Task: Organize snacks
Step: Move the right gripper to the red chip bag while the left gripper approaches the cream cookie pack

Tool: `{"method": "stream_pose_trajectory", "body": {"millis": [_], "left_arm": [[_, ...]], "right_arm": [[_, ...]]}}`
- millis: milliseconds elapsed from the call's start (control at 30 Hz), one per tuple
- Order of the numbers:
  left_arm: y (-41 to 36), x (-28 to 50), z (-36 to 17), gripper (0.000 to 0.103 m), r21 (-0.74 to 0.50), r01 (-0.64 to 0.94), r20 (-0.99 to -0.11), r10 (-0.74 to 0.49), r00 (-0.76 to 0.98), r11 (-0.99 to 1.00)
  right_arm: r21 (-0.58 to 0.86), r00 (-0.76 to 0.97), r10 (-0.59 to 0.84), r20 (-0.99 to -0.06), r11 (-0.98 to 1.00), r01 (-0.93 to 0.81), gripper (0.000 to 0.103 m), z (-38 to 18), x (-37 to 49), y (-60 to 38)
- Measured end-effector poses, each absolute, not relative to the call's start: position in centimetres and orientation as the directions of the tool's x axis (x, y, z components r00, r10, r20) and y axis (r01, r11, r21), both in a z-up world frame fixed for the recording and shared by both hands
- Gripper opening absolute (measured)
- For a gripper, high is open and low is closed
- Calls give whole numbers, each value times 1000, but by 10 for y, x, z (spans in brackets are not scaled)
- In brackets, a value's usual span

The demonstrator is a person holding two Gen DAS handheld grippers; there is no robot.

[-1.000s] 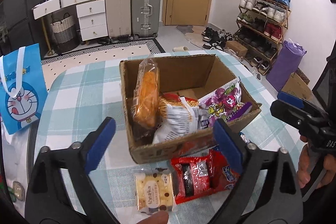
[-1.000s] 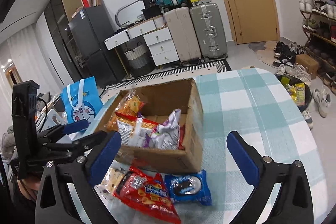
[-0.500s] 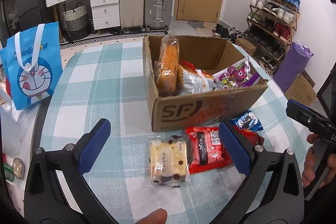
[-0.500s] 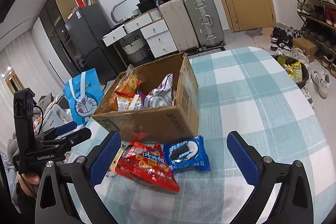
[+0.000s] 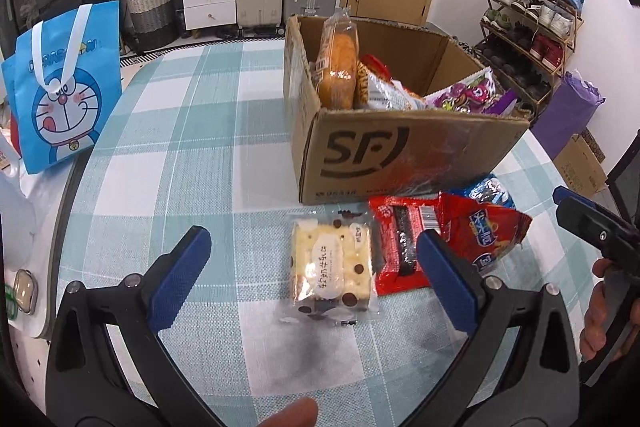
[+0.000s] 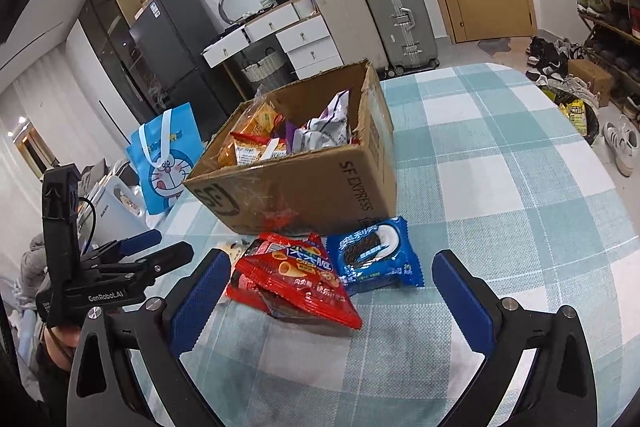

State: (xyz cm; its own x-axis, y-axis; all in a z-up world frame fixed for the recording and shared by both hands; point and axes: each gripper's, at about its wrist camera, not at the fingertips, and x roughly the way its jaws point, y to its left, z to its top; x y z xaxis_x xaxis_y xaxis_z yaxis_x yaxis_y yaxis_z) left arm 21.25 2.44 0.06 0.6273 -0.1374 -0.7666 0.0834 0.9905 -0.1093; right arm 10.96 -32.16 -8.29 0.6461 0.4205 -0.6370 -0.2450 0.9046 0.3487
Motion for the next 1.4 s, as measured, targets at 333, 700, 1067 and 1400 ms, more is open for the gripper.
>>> {"method": "stream_pose_trajectory", "body": {"millis": [333,700,1067,1400], "left_arm": [[24,217,-18,102,-102,70,-790,-124,600,992],[31,222,-40,102,-98,54,-807,-111,580,994],[37,230,-61,102,-127,44,-825,-130,550,991],[34,238,-70,102,-136,50,-833,-141,536,989]], "right_arm": [[337,591,455,-666,890,-307,102,-93,112,-300],[325,552,467,-690,882,-341,102,-101,115,-283],[353,499,492,-713,867,-352,102,-113,125,-270],[364,487,497,-718,865,-346,102,-119,127,-270]]}}
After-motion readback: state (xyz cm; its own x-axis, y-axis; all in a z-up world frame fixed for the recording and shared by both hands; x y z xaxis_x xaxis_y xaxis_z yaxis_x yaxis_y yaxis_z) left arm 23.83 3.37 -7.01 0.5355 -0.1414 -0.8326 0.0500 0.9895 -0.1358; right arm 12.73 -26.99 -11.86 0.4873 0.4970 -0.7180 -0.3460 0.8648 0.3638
